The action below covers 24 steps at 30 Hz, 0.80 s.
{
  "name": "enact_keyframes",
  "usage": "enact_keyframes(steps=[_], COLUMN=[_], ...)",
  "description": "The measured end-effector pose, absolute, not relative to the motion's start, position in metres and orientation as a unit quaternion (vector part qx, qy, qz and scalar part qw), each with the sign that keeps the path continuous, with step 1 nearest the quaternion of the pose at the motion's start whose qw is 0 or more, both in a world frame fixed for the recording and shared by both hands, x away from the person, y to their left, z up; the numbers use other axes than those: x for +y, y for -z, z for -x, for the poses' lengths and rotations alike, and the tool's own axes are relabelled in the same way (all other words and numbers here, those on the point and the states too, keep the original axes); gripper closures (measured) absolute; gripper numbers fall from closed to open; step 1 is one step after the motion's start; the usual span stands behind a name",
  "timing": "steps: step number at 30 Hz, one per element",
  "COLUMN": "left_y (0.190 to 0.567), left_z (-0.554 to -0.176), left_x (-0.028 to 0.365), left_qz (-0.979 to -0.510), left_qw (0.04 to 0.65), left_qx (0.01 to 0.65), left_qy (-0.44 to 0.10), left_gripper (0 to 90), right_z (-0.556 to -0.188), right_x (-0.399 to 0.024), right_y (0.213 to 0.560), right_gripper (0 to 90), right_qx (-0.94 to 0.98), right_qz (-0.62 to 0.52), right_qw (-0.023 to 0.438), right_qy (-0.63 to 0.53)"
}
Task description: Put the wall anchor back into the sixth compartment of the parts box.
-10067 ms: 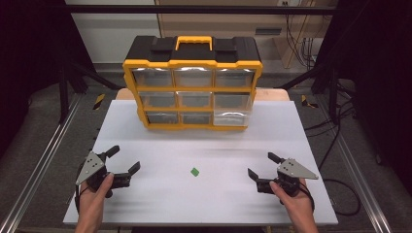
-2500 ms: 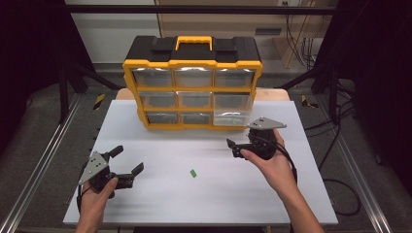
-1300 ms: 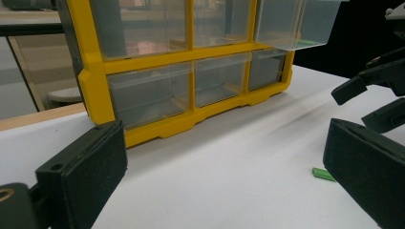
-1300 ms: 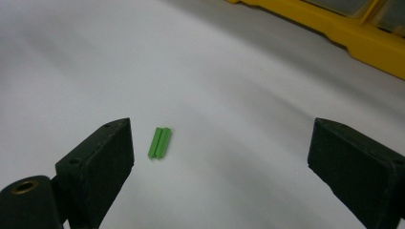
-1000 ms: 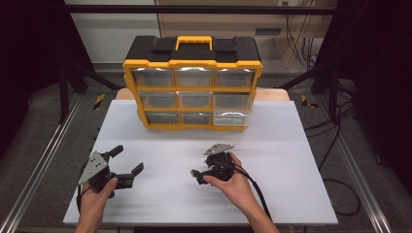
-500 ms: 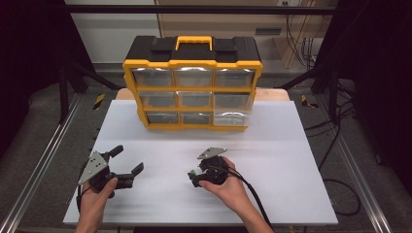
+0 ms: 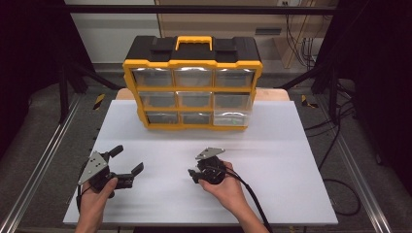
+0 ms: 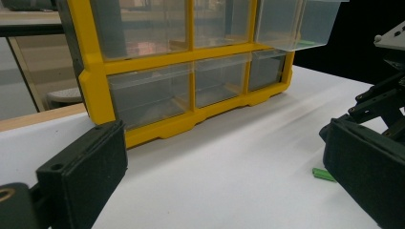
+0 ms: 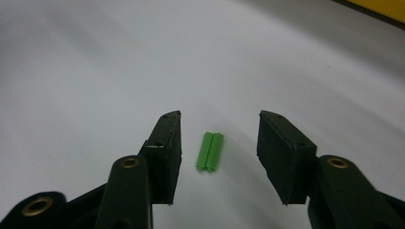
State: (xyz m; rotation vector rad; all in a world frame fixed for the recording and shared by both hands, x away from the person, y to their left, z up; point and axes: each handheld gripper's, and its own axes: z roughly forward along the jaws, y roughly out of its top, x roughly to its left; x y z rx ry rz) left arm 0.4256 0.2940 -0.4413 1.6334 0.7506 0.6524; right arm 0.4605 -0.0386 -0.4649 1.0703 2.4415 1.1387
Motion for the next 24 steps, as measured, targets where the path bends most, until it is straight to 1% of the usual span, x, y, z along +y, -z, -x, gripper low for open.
enact_keyframes(steps=[7, 11, 16, 24], left_y=[0.441, 0.441, 0.441, 0.441], left_z=[-0.426, -0.425, -0.426, -0.425], left_x=[0.294, 0.294, 0.294, 0.294], left_qz=[-0.698, -0.698, -0.698, -0.698], left_qw=[0.577, 0.577, 0.577, 0.577], left_qx=[0.321, 0.32, 0.321, 0.32], left_qy=[-0.279, -0.278, -0.278, -0.278], left_gripper=[1.2, 1.2, 1.2, 1.2], right_z=[-0.463, -0.464, -0.466, -0.467], right_x=[-0.038, -0.036, -0.034, -0.032], right_y=[0.469, 0.472, 0.476, 0.48], right_gripper=[67.0, 71.0, 74.7, 77.6], right_qx=[0.838, 0.839, 0.842, 0.845], right_qz=[-0.368, -0.371, -0.37, -0.37], right_qw=[0.122, 0.121, 0.118, 0.121], right_qy=[-0.383, -0.378, -0.375, -0.366])
